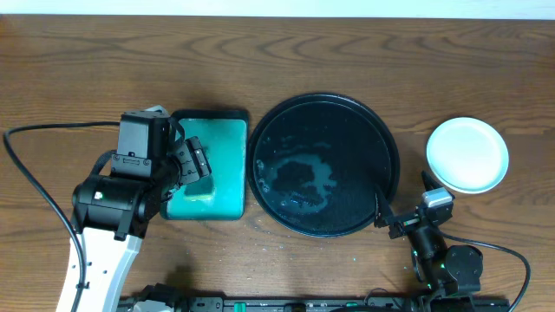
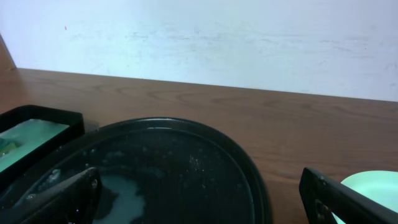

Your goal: Clean dirty plates on tray and stack at the side

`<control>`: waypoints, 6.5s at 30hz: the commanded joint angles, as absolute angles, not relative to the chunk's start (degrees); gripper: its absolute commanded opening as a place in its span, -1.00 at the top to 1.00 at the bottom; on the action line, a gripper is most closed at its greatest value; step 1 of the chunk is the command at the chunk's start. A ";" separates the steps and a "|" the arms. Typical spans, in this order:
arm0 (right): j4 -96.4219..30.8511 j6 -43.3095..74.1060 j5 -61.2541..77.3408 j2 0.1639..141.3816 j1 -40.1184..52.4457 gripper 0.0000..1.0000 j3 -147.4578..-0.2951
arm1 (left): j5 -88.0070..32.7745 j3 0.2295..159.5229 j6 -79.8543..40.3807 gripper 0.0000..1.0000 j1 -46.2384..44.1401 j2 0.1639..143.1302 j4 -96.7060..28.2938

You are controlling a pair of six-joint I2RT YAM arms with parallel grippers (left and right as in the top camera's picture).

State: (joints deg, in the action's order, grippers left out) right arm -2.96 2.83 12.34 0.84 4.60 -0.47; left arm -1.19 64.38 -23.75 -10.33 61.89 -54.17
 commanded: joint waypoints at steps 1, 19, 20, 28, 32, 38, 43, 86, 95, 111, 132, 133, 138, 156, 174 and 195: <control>-3.16 3.79 12.05 0.32 4.05 -0.98 -0.32 | -1.06 65.49 -23.38 -0.66 -10.20 61.80 -54.41; -3.16 3.79 12.05 0.32 4.05 -0.99 -0.32 | 4.10 38.46 -18.44 -0.66 -8.38 29.63 -27.38; -3.16 3.81 12.05 0.32 4.05 -0.99 -0.32 | 4.10 35.59 -17.74 -0.66 -8.12 26.44 -25.12; -3.16 3.81 12.05 0.32 4.05 -0.99 -0.32 | 4.10 18.90 -17.58 -0.66 -5.50 5.61 -17.39; -3.16 3.81 12.05 0.32 4.05 -0.99 -0.32 | 4.14 13.74 -17.56 -0.66 -4.69 0.12 -16.38; -3.16 3.81 12.05 0.32 4.05 -0.98 -0.32 | 4.14 7.31 -16.95 -0.66 -4.56 0.05 -10.07; -3.16 3.79 12.05 0.32 4.05 -0.99 -0.32 | 3.62 0.27 -18.20 -0.66 -4.45 0.10 -4.08; -3.16 3.79 12.05 0.32 4.05 -0.99 -0.32 | 3.03 0.23 -18.24 -0.66 -4.36 0.23 -3.77; -3.16 3.81 12.05 0.32 4.05 -0.99 -0.32 | 3.03 0.23 -18.24 -0.66 -4.36 0.23 -3.77; -3.16 3.81 12.05 0.32 4.05 -0.99 -0.32 | 3.03 0.23 -18.24 -0.66 -4.34 0.23 -3.77; -3.16 3.81 12.05 0.32 4.05 -0.99 -0.32 | 3.03 0.23 -18.24 -0.67 -4.34 0.23 -3.77; -3.16 3.81 12.05 0.32 4.05 -0.99 -0.32 | 3.03 0.23 -18.24 -0.66 -4.36 0.23 -3.77; -3.16 3.81 12.05 0.32 4.05 -0.98 -0.32 | 3.03 0.23 -18.24 -0.66 -4.36 0.23 -3.77; -3.16 3.81 12.05 0.32 4.05 -0.98 -0.32 | 3.03 0.23 -18.24 -0.66 -4.36 0.23 -3.77; -3.16 3.81 12.05 0.32 4.05 -0.98 -0.32 | 3.03 0.23 -18.24 -0.66 -4.36 0.23 -3.77; -3.16 3.81 12.05 0.32 4.05 -0.98 -0.32 | 3.03 0.23 -18.24 -0.66 -4.36 0.23 -3.77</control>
